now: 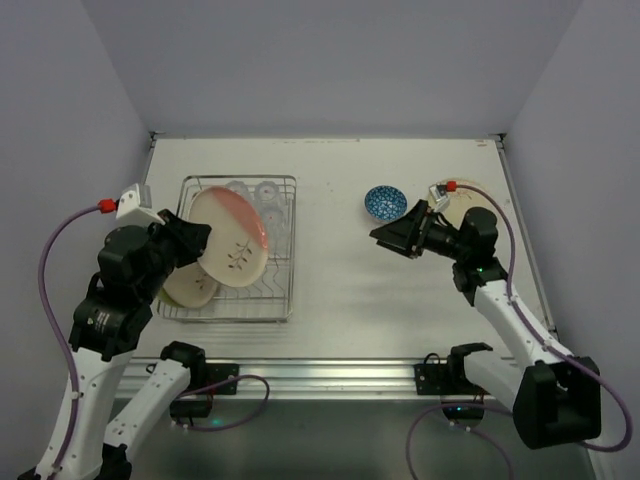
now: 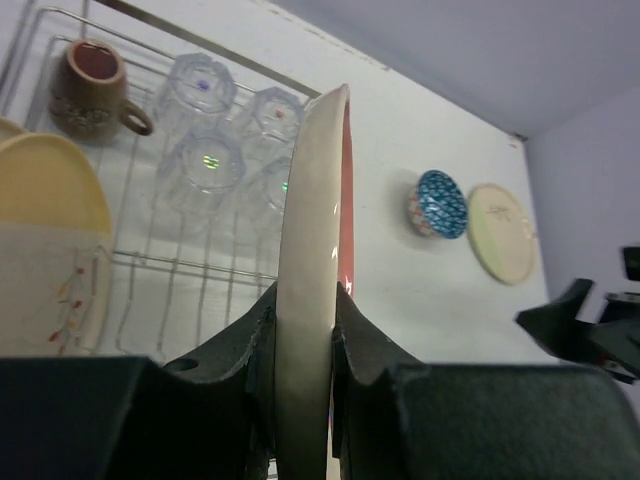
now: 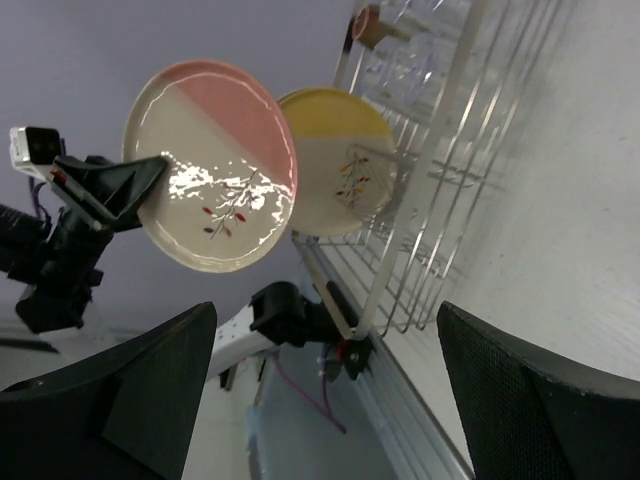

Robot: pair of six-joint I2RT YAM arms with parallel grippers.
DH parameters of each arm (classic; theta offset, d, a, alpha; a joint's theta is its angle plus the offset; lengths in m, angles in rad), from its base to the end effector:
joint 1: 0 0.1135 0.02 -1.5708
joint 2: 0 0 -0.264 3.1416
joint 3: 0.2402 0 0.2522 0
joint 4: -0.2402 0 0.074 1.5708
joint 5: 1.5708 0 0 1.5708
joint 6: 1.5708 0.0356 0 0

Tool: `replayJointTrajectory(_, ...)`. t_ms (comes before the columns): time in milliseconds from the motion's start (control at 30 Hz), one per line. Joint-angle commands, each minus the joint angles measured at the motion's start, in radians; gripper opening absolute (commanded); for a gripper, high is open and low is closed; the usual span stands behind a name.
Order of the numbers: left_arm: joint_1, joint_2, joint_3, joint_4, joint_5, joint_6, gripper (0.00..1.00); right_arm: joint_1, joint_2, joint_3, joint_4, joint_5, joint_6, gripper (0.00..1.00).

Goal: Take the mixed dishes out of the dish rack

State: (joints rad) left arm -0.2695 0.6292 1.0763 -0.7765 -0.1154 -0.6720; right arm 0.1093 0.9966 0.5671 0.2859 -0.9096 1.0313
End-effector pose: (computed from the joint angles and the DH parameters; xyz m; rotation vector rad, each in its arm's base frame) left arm 0.1023 -0.0240 0.3935 -0.4642 1.8766 -0.5269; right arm 0.2148 0.0518 0.2740 0.1175 1.9390 1.5725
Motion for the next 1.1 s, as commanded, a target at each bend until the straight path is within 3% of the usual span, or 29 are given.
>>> replayJointTrajectory(0, 0.0, -0.046, -0.041, 0.284, 0.184, -0.187, 0.0, 0.105, 0.083, 0.042, 0.256, -0.064, 0.123, 0.92)
replayJointTrajectory(233, 0.0, -0.013, -0.206, 0.64, 0.555, -0.428, 0.0, 0.298, 0.253, 0.106, 0.594, -0.101, 0.367, 0.88)
replayJointTrajectory(433, 0.0, 0.029, -0.326, 0.856, 0.652, -0.523, 0.0, 0.355, 0.329, 0.143, 0.631, -0.06, 0.391, 0.82)
replayJointTrajectory(633, 0.0, 0.063, -0.447, 1.023, 0.698, -0.575, 0.0, 0.392, 0.379, 0.178, 0.618, -0.035, 0.397, 0.69)
replayJointTrajectory(733, 0.0, 0.081, -0.475, 1.069, 0.721, -0.583, 0.0, 0.397, 0.393, 0.177, 0.618, -0.025, 0.4, 0.57)
replayJointTrajectory(833, 0.0, 0.084, -0.496, 1.083, 0.715, -0.584, 0.0, 0.398, 0.399, 0.172, 0.621, -0.009, 0.408, 0.38)
replayJointTrajectory(933, 0.001, 0.084, -0.5, 1.07, 0.701, -0.564, 0.0, 0.397, 0.395, 0.165, 0.605, 0.005, 0.4, 0.1)
replayJointTrajectory(967, 0.001, 0.076, -0.487, 0.998, 0.673, -0.531, 0.0, 0.398, 0.386, 0.148, 0.592, 0.02, 0.398, 0.0)
replayJointTrajectory(1067, 0.001, 0.072, -0.467, 0.956, 0.628, -0.485, 0.0, 0.395, 0.372, 0.142, 0.576, 0.034, 0.389, 0.0)
